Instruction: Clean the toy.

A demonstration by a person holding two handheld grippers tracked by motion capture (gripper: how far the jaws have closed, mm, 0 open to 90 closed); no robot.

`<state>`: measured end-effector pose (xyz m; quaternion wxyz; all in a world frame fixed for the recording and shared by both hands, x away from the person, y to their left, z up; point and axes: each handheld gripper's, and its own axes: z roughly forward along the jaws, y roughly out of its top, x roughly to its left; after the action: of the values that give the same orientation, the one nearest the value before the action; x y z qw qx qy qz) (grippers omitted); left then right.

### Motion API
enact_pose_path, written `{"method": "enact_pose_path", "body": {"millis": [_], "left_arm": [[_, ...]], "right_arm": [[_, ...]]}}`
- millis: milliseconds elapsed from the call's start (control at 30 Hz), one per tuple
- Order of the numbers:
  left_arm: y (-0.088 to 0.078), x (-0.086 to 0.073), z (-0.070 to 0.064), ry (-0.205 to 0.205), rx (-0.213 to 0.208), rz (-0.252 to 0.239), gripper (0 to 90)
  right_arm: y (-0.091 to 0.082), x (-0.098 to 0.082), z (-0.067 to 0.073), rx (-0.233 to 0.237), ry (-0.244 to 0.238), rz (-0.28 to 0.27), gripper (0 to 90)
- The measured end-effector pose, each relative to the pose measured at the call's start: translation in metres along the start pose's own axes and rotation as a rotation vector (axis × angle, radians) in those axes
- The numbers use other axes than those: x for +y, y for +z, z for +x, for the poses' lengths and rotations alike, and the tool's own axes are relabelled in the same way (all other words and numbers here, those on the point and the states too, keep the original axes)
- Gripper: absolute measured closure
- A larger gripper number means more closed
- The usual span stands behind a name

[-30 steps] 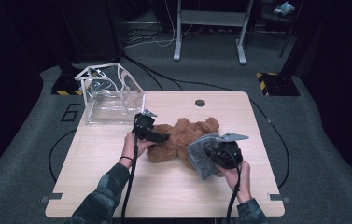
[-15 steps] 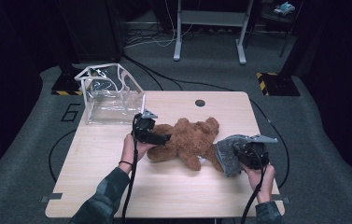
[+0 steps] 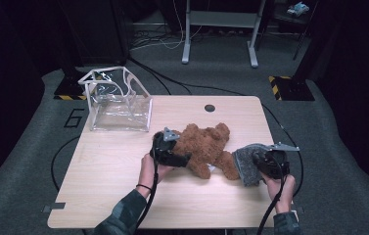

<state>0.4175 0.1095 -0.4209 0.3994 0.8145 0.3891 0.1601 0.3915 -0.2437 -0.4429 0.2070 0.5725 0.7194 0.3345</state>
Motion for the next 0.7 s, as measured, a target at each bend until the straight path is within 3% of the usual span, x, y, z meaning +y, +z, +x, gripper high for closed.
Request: {"method": "enact_pose_path", "body": {"millis": [167,233,333,533,633,700], "left_arm": [[0.013,-0.004,-0.021,0.034,-0.007,0.012,14.2],[0.016,-0.006,-0.031,0.066,-0.003,0.015,14.5],[0.023,-0.008,-0.046,0.096,-0.053,0.017,15.3],[0.042,-0.011,-0.062,0.114,-0.187,0.036,17.6],[0.055,-0.013,-0.064,0.091,-0.249,0.062,18.1],[0.065,-0.015,-0.065,0.093,-0.264,0.090,18.0]], "right_arm": [[0.000,-0.001,-0.001,0.003,-0.003,0.006,79.1],[0.000,-0.001,-0.001,0.004,-0.005,0.006,79.0],[0.001,-0.002,-0.001,0.007,0.000,0.006,79.0],[0.003,-0.003,-0.002,0.010,-0.004,0.016,78.8],[0.003,-0.004,-0.001,0.011,-0.004,0.021,78.7],[0.004,-0.004,-0.001,0.013,0.006,0.023,78.7]]}}
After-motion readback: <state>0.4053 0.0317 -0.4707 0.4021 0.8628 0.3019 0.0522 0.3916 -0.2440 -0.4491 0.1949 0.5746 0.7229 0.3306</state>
